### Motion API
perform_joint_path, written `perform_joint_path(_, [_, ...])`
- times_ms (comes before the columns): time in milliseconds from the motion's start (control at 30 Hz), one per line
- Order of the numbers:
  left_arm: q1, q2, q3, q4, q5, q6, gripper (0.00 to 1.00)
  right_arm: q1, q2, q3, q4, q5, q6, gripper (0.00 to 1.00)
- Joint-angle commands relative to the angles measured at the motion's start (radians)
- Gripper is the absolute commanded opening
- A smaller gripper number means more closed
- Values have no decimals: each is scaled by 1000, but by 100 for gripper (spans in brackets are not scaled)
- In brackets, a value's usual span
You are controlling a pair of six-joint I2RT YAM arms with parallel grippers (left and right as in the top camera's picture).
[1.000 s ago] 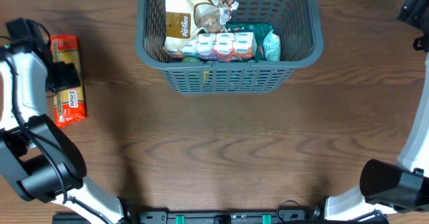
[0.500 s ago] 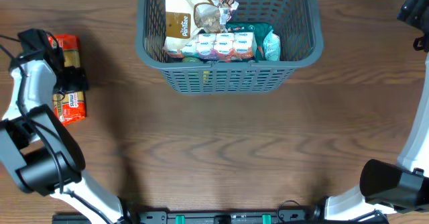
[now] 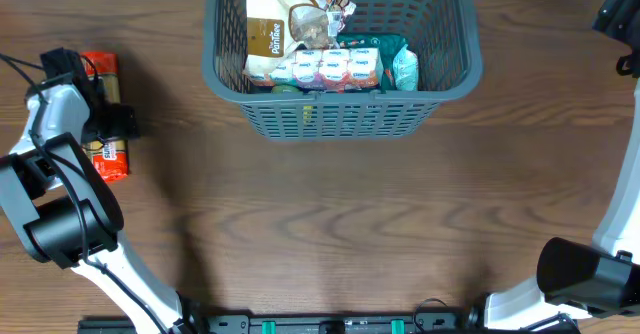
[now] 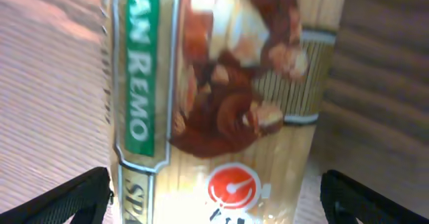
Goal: Pack container
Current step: 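Lift the spaghetti pack upward with the left gripper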
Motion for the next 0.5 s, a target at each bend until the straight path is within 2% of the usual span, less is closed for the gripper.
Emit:
perform_joint_path(0, [5, 19, 36, 0, 13, -20, 98, -7, -9, 11, 1, 10, 14, 99])
perform_joint_path(467, [37, 49, 56, -9, 14, -46, 98, -7, -9, 11, 1, 10, 14, 99])
